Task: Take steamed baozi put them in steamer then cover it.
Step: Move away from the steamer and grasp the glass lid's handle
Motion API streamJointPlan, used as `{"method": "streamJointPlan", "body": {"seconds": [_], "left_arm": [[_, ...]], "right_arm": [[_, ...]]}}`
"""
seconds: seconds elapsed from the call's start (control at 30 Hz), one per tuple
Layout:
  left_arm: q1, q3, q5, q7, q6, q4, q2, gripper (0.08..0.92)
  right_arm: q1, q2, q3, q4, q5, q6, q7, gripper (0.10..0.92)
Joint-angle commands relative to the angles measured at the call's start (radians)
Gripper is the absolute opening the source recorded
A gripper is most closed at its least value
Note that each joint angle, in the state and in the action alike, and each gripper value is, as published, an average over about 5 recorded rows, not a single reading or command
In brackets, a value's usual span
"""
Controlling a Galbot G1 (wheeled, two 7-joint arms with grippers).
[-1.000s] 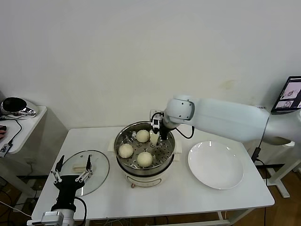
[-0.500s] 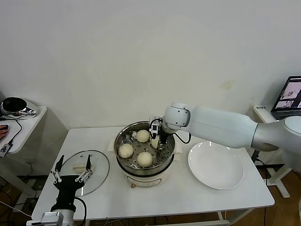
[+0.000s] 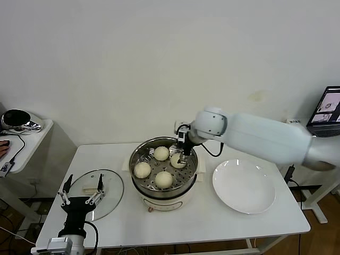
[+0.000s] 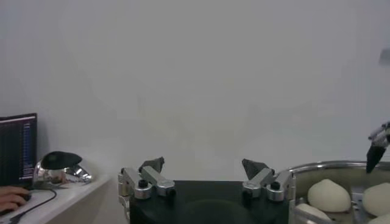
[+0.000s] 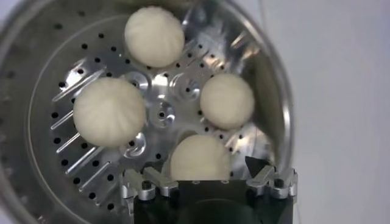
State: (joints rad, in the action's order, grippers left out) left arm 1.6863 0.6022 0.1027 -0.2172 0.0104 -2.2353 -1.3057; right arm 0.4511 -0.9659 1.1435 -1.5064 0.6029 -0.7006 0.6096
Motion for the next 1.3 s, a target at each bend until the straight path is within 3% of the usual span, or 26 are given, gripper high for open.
{"method": "streamJointPlan", "body": {"seconds": [0.03, 0.17, 0.27, 0.43, 0.57, 0.73, 0.87, 1.07, 1.3], "left_arm": [[0.000, 0.002, 0.005, -0.012, -0.011, 0.026, 0.002, 0.823], [0.002, 0.006, -0.012, -0.015, -0.011, 0.059, 0.002, 0.823], [0.005, 0.006, -0.033, -0.021, -0.012, 0.085, -0.001, 0.823], [0.008, -0.003, -0.125, -0.038, -0.021, 0.123, -0.012, 0.823], [0.012, -0.004, -0.285, -0.040, -0.031, 0.173, -0.014, 0.823], [0.000, 0.020, -0.610, -0.002, -0.058, 0.265, 0.005, 0.823], [-0.021, 0.056, -0.931, 0.047, -0.049, 0.340, 0.063, 0.823], [-0.105, 0.069, -1.262, 0.051, -0.011, 0.482, 0.152, 0.823], [-0.255, 0.026, -1.377, 0.052, 0.010, 0.669, 0.231, 0.823]], "right_arm": [[-0.185, 0.362, -0.241, -0.340, 0.088, 0.163, -0.310, 0.823], [-0.578, 0.489, -0.565, -0.399, 0.045, 0.383, -0.493, 0.823], [-0.913, 0.492, -0.843, -0.391, -0.045, 0.548, -0.561, 0.823], [-1.440, 0.310, -1.373, -0.367, -0.186, 0.743, -0.556, 0.823], [-1.671, 0.089, -1.681, -0.363, -0.317, 0.840, -0.487, 0.823], [-1.820, -0.189, -1.958, -0.375, -0.374, 0.881, -0.433, 0.823], [-1.891, -0.316, -2.053, -0.391, -0.380, 0.867, -0.446, 0.823], [-1.949, -0.349, -2.100, -0.393, -0.376, 0.855, -0.494, 0.823], [-1.964, -0.359, -2.169, -0.416, -0.346, 0.833, -0.524, 0.823]]}}
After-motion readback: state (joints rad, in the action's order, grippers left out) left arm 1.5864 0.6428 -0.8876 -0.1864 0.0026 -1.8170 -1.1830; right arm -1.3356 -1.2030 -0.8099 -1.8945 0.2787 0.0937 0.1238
